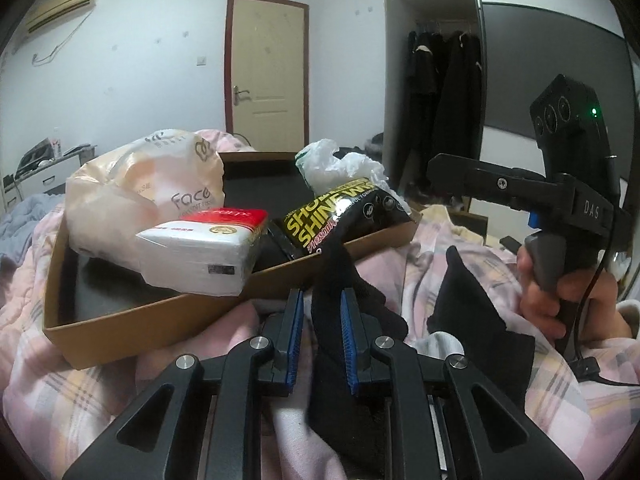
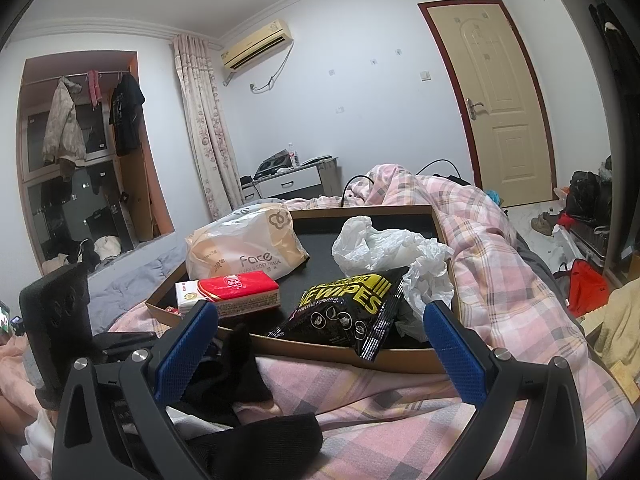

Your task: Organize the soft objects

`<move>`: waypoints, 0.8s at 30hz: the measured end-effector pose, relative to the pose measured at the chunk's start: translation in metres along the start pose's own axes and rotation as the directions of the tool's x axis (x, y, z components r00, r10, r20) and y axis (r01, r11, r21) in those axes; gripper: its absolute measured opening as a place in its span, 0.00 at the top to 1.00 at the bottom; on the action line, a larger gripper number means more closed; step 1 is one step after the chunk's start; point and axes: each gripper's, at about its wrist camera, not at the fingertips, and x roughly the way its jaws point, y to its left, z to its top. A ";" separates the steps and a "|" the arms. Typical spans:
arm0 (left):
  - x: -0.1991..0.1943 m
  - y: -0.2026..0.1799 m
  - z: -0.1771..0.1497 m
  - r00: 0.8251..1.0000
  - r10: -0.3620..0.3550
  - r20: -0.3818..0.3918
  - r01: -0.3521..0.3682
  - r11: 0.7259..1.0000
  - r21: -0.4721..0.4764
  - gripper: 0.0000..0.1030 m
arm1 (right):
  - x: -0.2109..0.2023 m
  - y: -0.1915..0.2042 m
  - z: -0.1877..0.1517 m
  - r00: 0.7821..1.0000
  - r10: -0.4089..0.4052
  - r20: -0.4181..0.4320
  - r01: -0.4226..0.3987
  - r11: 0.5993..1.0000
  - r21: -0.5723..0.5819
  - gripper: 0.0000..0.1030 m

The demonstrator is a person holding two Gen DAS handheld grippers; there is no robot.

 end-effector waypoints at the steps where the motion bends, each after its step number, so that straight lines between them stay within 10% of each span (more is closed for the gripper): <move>1: -0.001 0.001 0.000 1.000 -0.003 0.003 0.003 1.000 -0.005 0.87 | 0.000 0.000 0.000 1.000 0.000 0.000 0.000 1.000 0.000 0.01; 24: -0.014 0.004 0.002 0.998 0.011 0.058 -0.010 1.000 -0.015 0.86 | 0.000 0.000 0.001 1.000 0.000 0.000 0.000 1.000 0.002 0.01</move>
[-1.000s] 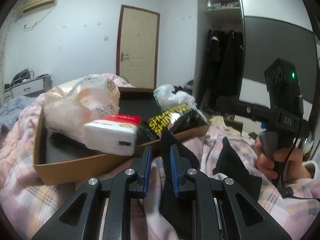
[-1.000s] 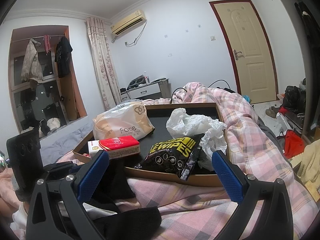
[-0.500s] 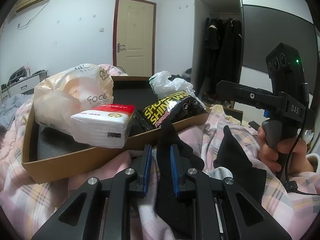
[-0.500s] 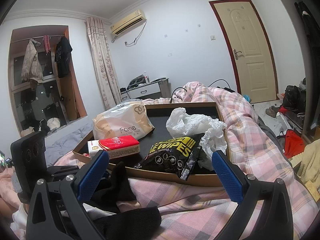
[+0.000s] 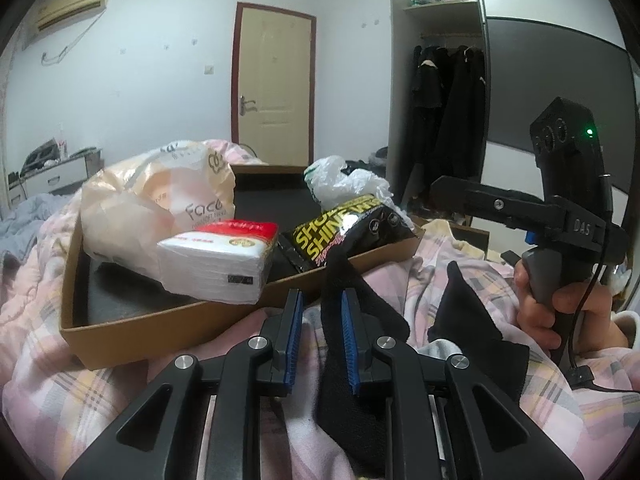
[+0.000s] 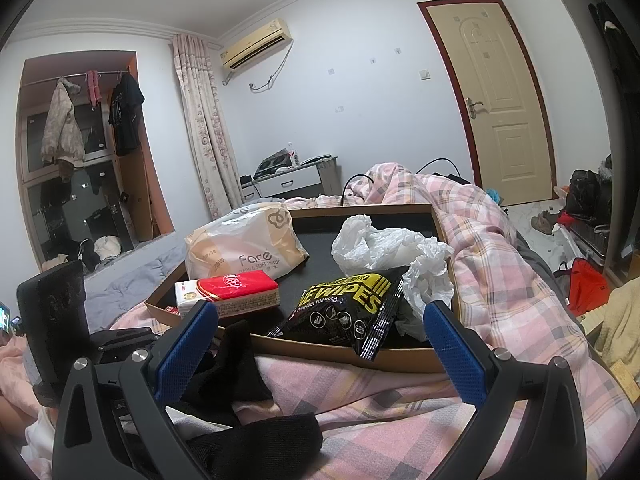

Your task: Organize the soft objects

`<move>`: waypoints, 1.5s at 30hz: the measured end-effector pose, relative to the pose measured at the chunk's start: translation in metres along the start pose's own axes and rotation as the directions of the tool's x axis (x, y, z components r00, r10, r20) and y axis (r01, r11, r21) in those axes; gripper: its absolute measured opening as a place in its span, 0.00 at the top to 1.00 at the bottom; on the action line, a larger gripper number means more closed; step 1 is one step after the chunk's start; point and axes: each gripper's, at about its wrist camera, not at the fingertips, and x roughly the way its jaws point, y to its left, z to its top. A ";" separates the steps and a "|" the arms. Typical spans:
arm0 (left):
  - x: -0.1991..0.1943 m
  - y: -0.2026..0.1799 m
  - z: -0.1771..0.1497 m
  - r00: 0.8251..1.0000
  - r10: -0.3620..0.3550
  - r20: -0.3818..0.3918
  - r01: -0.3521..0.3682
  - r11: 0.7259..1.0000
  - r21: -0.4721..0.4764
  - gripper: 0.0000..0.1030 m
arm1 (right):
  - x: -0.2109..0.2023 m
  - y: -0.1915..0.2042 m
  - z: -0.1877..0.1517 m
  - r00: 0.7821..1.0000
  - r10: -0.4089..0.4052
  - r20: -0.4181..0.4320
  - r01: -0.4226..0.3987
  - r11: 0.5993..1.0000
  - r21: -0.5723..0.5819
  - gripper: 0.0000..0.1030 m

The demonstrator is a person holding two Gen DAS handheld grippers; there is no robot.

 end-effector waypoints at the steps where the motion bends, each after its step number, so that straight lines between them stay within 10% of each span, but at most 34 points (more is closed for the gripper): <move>1: -0.001 0.000 0.000 1.000 0.002 0.006 -0.002 1.000 0.004 0.85 | 0.000 0.000 0.000 1.000 0.000 0.000 0.000 1.000 0.000 0.01; 4: -0.005 -0.002 0.001 1.000 0.011 0.025 -0.011 1.000 0.012 0.83 | 0.000 -0.001 0.000 1.000 0.000 0.000 0.000 1.000 0.001 0.01; 6: -0.007 -0.002 0.001 0.999 0.011 0.034 -0.011 1.000 0.013 0.55 | 0.000 -0.001 0.000 1.000 0.000 0.000 0.000 1.000 0.001 0.01; 7: -0.009 -0.002 0.001 0.999 0.011 0.043 -0.011 1.000 0.013 0.20 | 0.000 -0.001 0.000 1.000 0.000 0.000 0.000 1.000 0.001 0.01; 8: -0.014 -0.002 0.001 0.998 0.016 0.068 -0.017 1.000 0.017 0.13 | 0.000 0.000 0.000 1.000 0.000 0.000 0.000 1.000 0.000 0.01; 18: 0.000 -0.018 0.000 0.999 0.051 0.002 -0.051 0.994 0.093 0.14 | -0.001 -0.001 0.000 1.000 0.002 -0.002 -0.002 1.000 0.004 0.01; 28: 0.010 -0.031 -0.008 0.997 -0.022 -0.076 0.033 0.987 0.155 0.85 | 0.000 -0.002 0.000 1.000 0.003 -0.003 -0.003 1.000 0.004 0.01; 45: -0.041 0.008 0.002 0.979 -0.003 0.202 0.008 1.000 -0.021 0.92 | -0.001 -0.002 0.000 1.000 0.003 -0.002 -0.003 1.000 0.005 0.01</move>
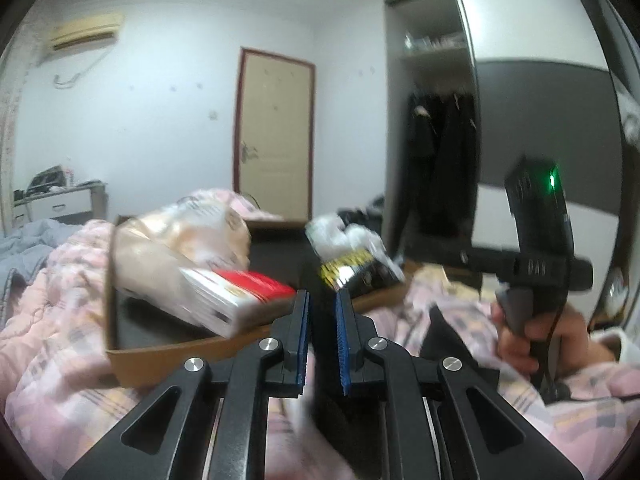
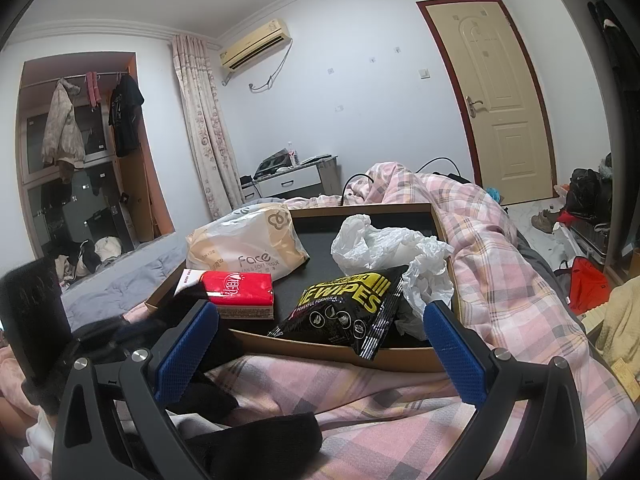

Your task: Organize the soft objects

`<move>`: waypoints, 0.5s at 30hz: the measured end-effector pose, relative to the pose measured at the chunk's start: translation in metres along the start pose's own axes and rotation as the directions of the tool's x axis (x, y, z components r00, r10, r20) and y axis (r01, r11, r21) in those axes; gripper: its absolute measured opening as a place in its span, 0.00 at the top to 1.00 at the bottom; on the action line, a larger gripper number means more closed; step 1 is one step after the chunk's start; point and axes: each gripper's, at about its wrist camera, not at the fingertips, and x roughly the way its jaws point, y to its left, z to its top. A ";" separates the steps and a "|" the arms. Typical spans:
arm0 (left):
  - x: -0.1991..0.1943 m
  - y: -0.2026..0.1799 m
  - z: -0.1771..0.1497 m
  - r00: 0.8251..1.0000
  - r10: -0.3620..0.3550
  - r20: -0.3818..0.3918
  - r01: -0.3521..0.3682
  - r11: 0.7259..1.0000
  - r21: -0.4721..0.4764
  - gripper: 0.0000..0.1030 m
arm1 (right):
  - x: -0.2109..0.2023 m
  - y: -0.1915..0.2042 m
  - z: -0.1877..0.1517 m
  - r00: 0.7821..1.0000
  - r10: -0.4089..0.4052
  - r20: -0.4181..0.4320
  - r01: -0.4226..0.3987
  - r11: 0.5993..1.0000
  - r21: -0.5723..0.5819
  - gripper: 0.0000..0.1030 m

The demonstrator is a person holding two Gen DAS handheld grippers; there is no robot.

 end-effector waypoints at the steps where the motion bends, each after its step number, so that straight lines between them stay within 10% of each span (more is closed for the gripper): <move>1: -0.003 0.002 0.001 1.000 0.007 0.019 -0.007 1.000 -0.008 0.92 | 0.000 0.000 0.000 1.000 0.000 0.000 0.000 1.000 0.000 0.01; 15: 0.017 -0.001 -0.003 0.991 -0.075 -0.107 0.075 0.997 -0.004 0.91 | 0.000 0.000 0.000 1.000 0.001 0.000 -0.001 1.000 0.002 0.01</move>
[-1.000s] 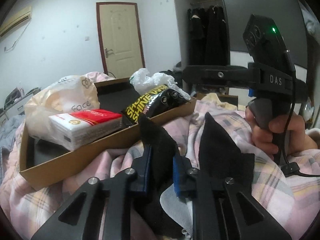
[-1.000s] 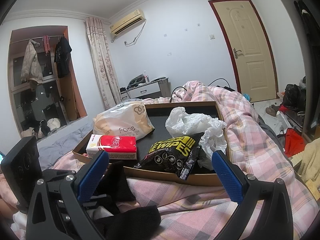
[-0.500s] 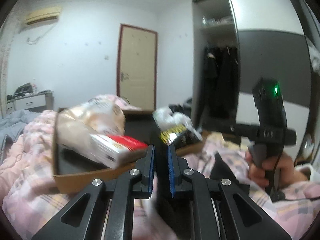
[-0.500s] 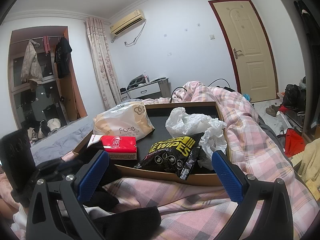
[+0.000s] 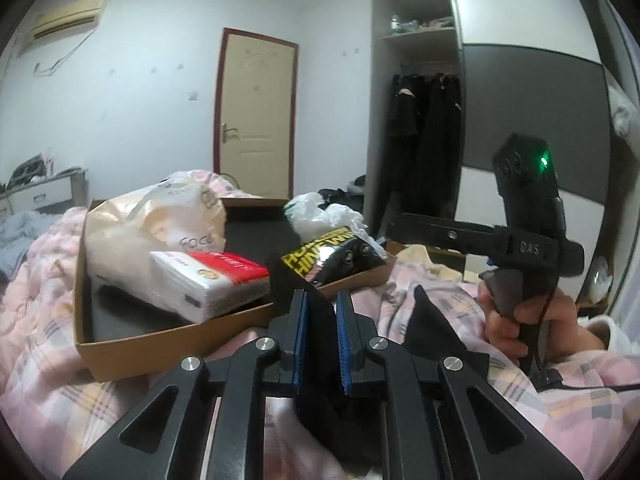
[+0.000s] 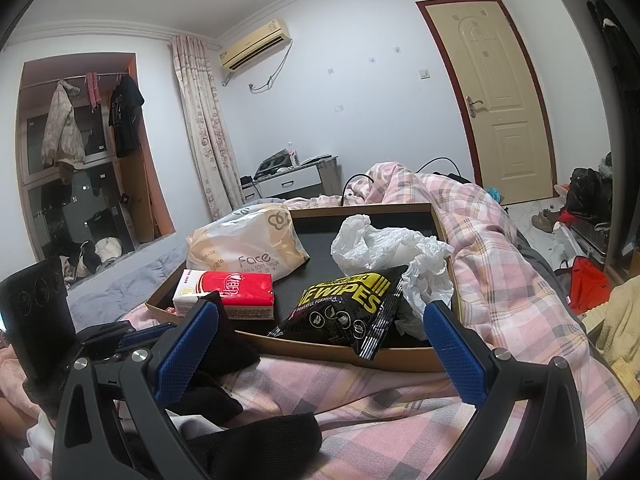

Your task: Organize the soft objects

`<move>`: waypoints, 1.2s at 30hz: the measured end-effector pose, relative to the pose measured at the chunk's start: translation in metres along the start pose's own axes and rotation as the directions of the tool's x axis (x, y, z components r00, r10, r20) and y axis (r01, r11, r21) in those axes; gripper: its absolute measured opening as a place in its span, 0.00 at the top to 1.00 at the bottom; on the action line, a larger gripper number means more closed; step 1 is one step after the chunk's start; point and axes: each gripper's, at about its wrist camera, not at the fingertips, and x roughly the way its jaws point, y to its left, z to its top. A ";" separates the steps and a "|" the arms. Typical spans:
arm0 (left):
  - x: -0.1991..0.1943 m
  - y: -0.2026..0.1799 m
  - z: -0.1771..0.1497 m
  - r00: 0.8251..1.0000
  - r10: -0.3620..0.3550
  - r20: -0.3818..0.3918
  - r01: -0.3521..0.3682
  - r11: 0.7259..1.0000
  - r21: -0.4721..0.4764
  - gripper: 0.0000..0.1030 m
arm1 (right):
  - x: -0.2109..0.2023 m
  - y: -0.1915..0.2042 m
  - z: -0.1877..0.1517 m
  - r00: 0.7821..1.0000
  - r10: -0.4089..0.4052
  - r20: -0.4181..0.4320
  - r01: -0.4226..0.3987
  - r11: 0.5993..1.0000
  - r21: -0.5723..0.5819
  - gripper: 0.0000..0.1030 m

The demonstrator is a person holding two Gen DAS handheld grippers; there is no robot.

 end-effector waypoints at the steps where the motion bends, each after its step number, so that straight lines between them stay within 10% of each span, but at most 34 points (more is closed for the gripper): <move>1: 0.000 0.003 0.000 1.000 0.005 -0.008 -0.005 1.000 -0.013 0.91 | 0.000 0.000 0.000 1.000 0.000 0.000 0.000 1.000 -0.001 0.01; 12: 0.007 0.001 -0.004 0.996 0.033 -0.077 -0.032 0.999 0.010 0.87 | 0.000 0.000 0.000 1.000 0.000 0.000 0.000 1.000 0.000 0.01; 16: 0.004 0.002 -0.004 0.997 0.036 -0.062 -0.036 0.999 0.005 0.00 | 0.000 0.000 0.000 1.000 0.000 0.001 0.000 1.000 0.002 0.01; 31: 0.025 -0.016 -0.018 0.972 -0.017 -0.233 0.042 0.993 0.106 0.01 | 0.000 0.000 -0.001 1.000 0.001 -0.002 -0.001 1.000 0.004 0.01; 36: 0.027 -0.009 -0.017 0.972 0.015 -0.233 0.002 0.997 0.072 0.36 | 0.000 0.000 -0.001 1.000 0.001 -0.002 -0.001 1.000 0.004 0.01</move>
